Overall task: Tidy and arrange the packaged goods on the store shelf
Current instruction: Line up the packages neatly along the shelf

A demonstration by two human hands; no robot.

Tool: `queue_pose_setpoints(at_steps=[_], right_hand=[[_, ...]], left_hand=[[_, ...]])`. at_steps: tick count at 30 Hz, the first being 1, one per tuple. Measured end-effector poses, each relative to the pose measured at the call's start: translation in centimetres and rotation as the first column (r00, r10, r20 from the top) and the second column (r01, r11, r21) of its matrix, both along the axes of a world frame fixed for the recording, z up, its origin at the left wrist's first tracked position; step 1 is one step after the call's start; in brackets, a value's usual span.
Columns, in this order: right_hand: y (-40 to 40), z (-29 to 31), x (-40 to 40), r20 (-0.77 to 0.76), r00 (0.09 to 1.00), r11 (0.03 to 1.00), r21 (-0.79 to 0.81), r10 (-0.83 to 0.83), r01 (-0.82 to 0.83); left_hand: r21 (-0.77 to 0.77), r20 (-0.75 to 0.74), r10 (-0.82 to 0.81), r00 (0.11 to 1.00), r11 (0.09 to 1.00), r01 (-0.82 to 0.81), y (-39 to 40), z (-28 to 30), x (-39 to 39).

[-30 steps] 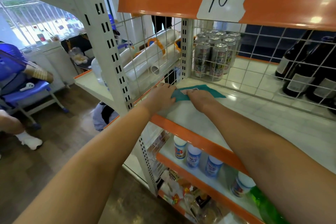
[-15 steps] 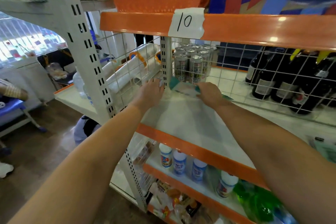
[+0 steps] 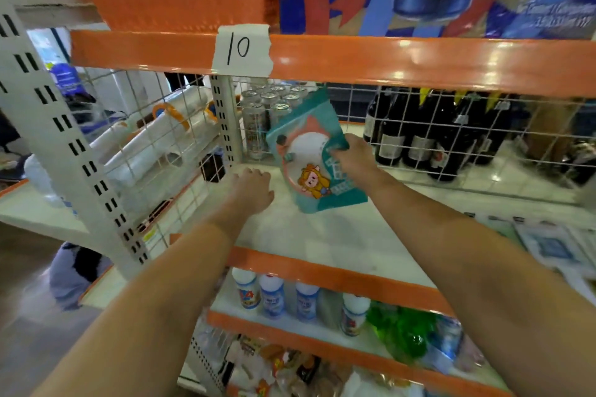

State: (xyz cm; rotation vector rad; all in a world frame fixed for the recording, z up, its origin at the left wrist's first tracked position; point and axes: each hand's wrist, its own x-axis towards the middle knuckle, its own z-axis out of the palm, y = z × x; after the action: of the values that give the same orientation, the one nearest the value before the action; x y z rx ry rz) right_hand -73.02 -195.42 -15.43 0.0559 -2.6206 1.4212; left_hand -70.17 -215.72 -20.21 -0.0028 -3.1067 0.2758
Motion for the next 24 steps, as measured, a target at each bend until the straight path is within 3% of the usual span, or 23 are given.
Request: queue_pose_setpoints(at_steps=[5,9,20,24], right_hand=[[1.9,-1.4,0.6,0.109,0.993,0.954,-0.290,-0.051,0.081],[3.8,-3.0,1.2,0.161,0.978,0.900,-0.396,-0.130,0.185],[11.3,-5.4,6.6,0.286,0.871,0.697,-0.522,-0.399,0.491],[15.5,-5.3,9.0,0.283,0.832,0.664,-0.503,-0.478,0.553]], left_hand=[[-0.017,0.017,-0.063,0.998,0.998,0.063,0.7,-0.2,-1.3],[0.005,0.067,-0.114,0.991,0.994,0.114,1.5,-0.3,-2.2],[-0.017,0.103,-0.395,0.913,0.917,0.399,8.8,-2.4,-2.7],[0.011,0.112,-0.497,0.860,0.866,0.499,13.4,-2.0,-2.8]])
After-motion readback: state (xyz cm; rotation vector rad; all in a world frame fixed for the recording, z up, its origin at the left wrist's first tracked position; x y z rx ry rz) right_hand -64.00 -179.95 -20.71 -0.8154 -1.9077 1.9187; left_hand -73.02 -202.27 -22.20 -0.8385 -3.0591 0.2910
